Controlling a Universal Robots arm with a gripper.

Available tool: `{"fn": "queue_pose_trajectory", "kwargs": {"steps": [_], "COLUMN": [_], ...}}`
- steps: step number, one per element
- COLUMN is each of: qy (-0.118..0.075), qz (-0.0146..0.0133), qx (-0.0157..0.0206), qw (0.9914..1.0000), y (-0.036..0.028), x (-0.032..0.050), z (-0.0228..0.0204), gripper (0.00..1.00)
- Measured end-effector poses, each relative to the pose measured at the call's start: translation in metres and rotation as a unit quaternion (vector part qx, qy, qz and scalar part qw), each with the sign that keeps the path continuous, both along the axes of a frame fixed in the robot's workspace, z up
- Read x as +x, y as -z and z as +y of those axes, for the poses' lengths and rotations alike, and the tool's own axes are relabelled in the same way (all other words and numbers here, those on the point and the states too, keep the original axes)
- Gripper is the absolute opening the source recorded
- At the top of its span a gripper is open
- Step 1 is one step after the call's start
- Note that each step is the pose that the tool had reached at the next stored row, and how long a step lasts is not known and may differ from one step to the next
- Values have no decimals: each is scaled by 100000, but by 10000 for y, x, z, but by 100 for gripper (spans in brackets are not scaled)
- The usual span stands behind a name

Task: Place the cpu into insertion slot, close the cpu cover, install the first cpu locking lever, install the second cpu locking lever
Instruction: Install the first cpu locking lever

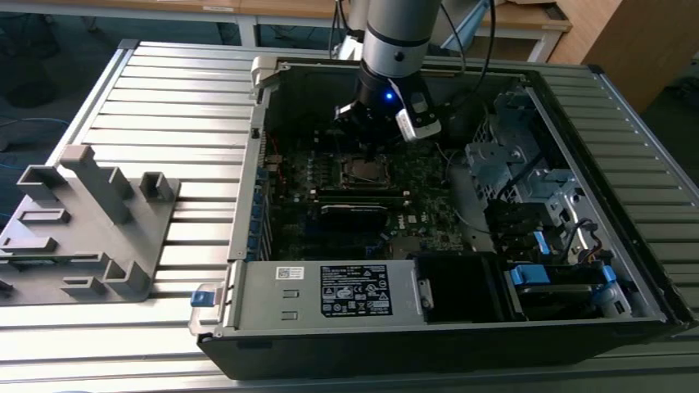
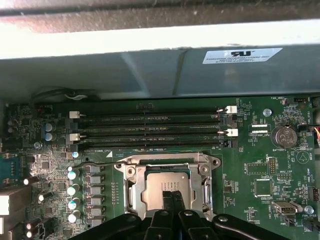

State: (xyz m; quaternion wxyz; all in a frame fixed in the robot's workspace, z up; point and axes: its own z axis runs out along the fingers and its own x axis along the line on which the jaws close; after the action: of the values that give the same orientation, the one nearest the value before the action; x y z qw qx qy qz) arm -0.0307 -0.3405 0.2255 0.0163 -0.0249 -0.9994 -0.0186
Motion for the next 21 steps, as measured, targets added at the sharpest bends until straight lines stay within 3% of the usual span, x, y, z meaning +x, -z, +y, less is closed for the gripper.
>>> {"fn": "queue_pose_trajectory", "kwargs": {"steps": [10,21], "qy": [1,1], "qz": [3,-3], "qx": [-9,-3], "qw": [100000,100000], "y": [0,-66], "x": [-46,-46], "z": [0,0], "gripper": [11,11]}}
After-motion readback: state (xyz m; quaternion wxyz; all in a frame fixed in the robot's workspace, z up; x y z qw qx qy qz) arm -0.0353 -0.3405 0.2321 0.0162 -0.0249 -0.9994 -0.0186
